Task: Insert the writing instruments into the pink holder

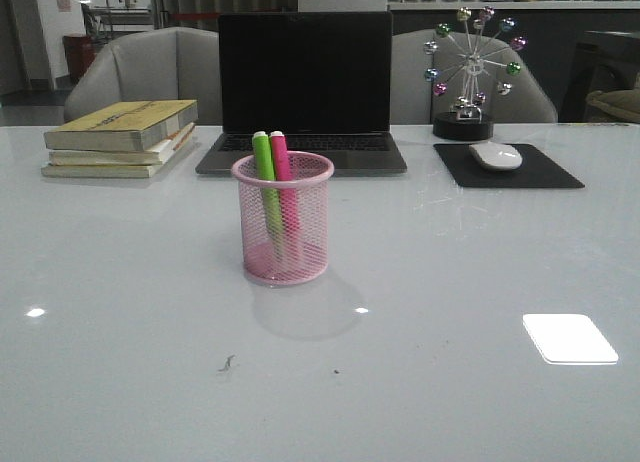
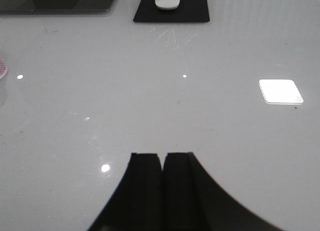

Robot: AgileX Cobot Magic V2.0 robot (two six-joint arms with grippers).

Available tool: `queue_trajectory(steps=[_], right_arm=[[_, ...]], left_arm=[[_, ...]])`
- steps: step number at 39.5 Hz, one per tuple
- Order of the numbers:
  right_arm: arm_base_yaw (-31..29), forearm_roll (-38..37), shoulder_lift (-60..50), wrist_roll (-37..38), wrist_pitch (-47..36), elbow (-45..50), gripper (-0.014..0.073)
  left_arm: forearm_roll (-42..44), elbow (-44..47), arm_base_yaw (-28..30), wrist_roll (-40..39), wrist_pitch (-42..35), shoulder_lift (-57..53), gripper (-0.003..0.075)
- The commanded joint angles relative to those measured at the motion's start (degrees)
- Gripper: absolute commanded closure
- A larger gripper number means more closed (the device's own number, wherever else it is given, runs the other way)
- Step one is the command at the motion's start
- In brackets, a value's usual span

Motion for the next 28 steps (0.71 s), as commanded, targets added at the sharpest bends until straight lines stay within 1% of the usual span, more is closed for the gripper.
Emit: queue_trajectory(steps=[1, 3, 7, 12, 20, 23, 28], right_arm=[[-0.3, 0.0, -1.1, -0.1, -2.0, 0.4, 0.0543], [-0.3, 0.0, -1.1, -0.1, -2.0, 0.4, 0.0543], [-0.3, 0.0, -1.1, -0.1, -2.0, 0.4, 0.0543], [-0.3, 0.0, -1.1, -0.1, -2.0, 0.4, 0.0543], [-0.3, 0.0, -1.1, -0.1, -2.0, 0.4, 0.0543], [-0.3, 0.0, -1.1, -0.1, -2.0, 0.4, 0.0543], [-0.3, 0.0, -1.1, -0.1, -2.0, 0.4, 0.0543]], left_arm=[[-0.3, -1.7, 0.1, -0.2, -4.3, -0.2, 0.0629], [-1.1, -1.7, 0.1, -0.2, -4.0, -0.2, 0.0628], [-1.9, -1.5, 0.1, -0.2, -0.5, -0.6, 0.0629], [0.8, 0.1, 0.1, -0.2, 3.0, -3.7, 0.0629], [6.3, 7.5, 0.1, -0.9, 2.8, -15.1, 0.0629], [8.0, 10.5, 0.1, -3.5, 2.2, -19.5, 0.0629], [12.1, 15.4, 0.1, -11.2, 0.7, -25.7, 0.0629]])
